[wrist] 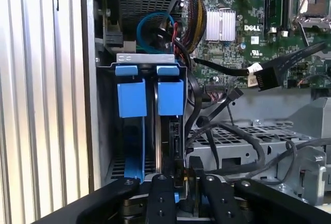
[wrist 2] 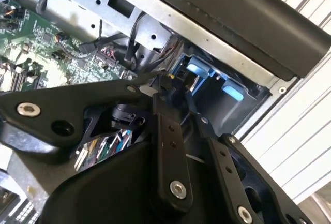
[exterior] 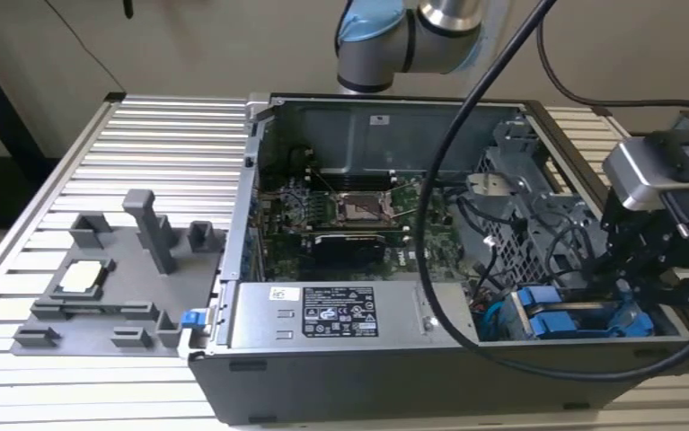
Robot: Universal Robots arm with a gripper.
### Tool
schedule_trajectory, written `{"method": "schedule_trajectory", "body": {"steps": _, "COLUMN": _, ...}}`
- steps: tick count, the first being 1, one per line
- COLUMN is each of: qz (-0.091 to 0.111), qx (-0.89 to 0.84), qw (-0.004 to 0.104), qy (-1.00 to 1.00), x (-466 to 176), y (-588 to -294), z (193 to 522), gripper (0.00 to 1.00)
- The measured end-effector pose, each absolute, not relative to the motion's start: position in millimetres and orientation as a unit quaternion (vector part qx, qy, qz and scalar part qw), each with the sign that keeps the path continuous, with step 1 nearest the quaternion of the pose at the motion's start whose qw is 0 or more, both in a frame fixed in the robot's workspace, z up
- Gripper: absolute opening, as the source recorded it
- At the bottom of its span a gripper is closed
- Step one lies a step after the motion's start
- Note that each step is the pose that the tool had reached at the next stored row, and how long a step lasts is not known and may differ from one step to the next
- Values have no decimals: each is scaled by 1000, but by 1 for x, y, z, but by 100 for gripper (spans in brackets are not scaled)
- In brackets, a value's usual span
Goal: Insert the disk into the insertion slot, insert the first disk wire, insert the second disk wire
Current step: 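Insert the first disk wire, then insert the second disk wire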
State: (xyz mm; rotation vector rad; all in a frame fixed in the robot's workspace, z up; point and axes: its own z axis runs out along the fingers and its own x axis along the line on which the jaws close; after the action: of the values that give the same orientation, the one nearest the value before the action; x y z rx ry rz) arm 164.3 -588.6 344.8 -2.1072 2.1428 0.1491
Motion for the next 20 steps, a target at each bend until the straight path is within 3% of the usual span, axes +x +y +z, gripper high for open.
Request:
{"method": "schedule_trajectory", "body": {"steps": 11, "qz": 49, "qx": -699, "qw": 66, "qy": 711, "x": 164, "y": -589, "z": 394, "gripper": 27}}
{"method": "schedule_trajectory", "body": {"steps": 20, "qz": 49, "qx": -699, "qw": 66, "qy": 711, "x": 164, "y": -579, "z": 396, "gripper": 27}}
